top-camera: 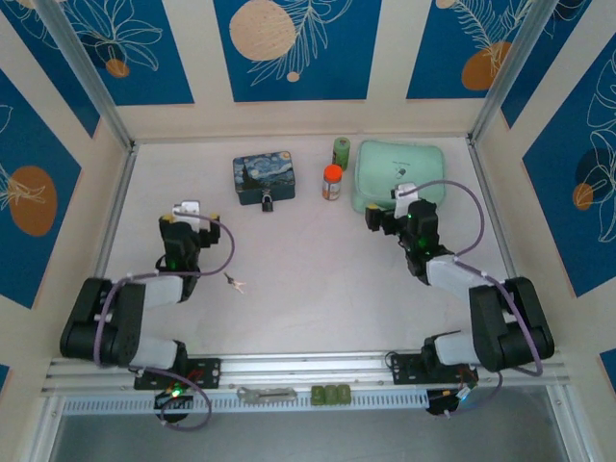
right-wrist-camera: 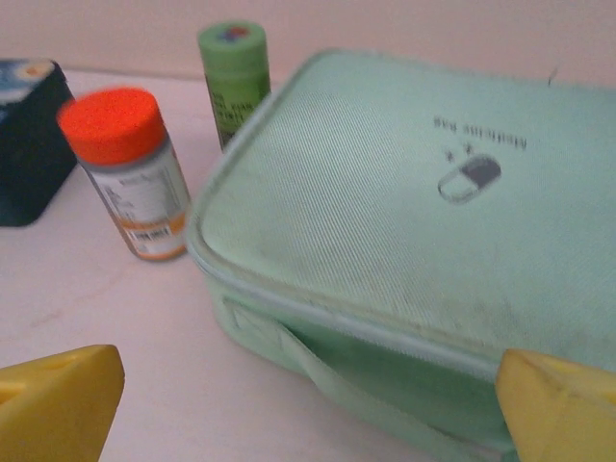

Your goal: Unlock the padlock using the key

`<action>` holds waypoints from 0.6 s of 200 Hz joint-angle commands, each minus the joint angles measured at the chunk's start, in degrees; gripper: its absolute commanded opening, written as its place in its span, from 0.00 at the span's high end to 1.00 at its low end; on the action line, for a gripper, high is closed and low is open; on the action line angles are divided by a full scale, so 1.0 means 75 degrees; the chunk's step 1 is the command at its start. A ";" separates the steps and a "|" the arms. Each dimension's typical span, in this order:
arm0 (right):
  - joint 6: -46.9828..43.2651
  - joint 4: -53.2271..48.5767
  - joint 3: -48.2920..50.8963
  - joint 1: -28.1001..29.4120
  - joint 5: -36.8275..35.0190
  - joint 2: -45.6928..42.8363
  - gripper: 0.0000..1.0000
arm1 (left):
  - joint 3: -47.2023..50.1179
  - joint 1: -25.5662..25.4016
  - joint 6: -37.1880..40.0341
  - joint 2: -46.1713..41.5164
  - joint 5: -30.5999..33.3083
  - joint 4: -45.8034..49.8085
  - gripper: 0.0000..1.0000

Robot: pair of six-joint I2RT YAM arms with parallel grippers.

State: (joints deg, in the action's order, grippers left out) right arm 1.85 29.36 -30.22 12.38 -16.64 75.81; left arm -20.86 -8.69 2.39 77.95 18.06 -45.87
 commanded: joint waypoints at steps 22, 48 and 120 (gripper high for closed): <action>0.1154 -0.2409 -0.0935 0.0532 -0.0292 -0.1093 0.01 | -0.0752 -0.0095 -0.1493 -0.1760 0.0161 0.1831 0.01; 0.2706 -0.3964 -0.1637 0.0952 0.0878 -0.1160 0.00 | -0.1434 -0.0095 -0.2895 -0.2360 -0.0420 0.4074 0.01; 0.2988 -0.5656 -0.3732 0.5098 0.0894 0.1386 0.16 | -0.0753 0.0101 -0.5303 -0.3771 0.0116 0.6739 0.01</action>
State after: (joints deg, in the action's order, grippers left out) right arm 22.55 -5.26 -51.11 44.01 -12.56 79.00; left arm -28.88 -8.99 -29.93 52.12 17.65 -4.23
